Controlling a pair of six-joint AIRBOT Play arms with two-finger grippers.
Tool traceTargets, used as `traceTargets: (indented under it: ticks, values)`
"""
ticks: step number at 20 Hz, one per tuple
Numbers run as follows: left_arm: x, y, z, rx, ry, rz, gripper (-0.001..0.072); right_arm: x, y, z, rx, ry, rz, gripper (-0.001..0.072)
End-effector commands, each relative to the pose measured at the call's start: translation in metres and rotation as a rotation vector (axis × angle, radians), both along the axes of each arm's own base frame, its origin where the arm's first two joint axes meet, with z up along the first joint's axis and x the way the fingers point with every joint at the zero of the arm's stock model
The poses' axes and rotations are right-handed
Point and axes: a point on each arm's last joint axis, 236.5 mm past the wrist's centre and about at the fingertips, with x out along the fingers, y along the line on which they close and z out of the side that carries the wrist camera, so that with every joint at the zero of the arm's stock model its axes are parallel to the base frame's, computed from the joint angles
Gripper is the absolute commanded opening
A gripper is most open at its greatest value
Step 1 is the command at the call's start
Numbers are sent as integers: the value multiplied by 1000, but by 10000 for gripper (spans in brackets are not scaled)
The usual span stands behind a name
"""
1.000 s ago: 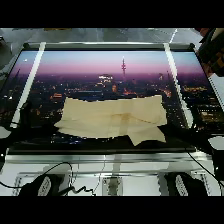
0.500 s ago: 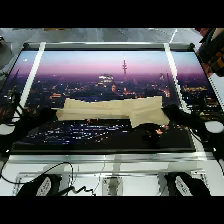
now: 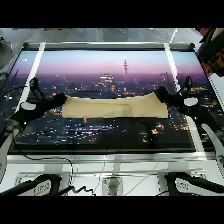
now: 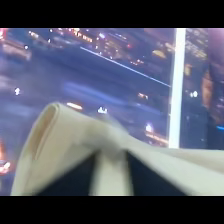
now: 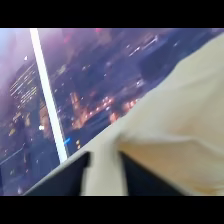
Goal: Fold the clothes and pants, and hang the long-sleeved shirts on hangers.
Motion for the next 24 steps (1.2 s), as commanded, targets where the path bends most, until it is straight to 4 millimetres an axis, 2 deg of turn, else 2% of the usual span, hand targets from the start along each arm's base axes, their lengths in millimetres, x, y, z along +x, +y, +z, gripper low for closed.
traceTargets:
  ticks: [1,2,5,9,11,14,18,19,20,21,22,23,24]
  values:
    - [10,-4,-26,7,52,-24,708,12,-3,-14,-27,11,-5,713]
    - [6,-1,-29,28,63,-41,708,10,-1,-15,-31,22,15,693]
    - [-5,20,-38,43,113,-56,706,-2,6,-24,-49,68,84,693]
    - [-28,52,-51,-65,227,-1,702,-19,17,-35,-56,130,170,692]
    - [-41,55,-62,-113,291,-17,701,-23,21,-36,-45,146,188,691]
    - [-49,42,-82,-150,352,-44,689,-34,33,-39,-21,181,235,690]
    - [-38,-6,-85,-185,289,-170,684,-43,62,-41,-31,187,319,689]
    - [-36,-17,-86,-184,280,-192,613,-43,71,-40,-37,180,334,689]
    - [-35,-25,-89,-167,278,-210,485,-43,79,-39,-44,171,346,675]
    - [-33,-32,-91,-150,273,-217,282,-43,86,-39,-53,160,356,571]
    - [-31,-38,-91,-133,263,-224,3,-41,93,-37,-63,143,362,385]
    - [-29,-44,-89,-119,250,-246,13,-39,100,-35,-72,125,365,169]
    - [-27,-50,-85,-111,237,-269,13,-35,108,-32,-85,97,362,21]
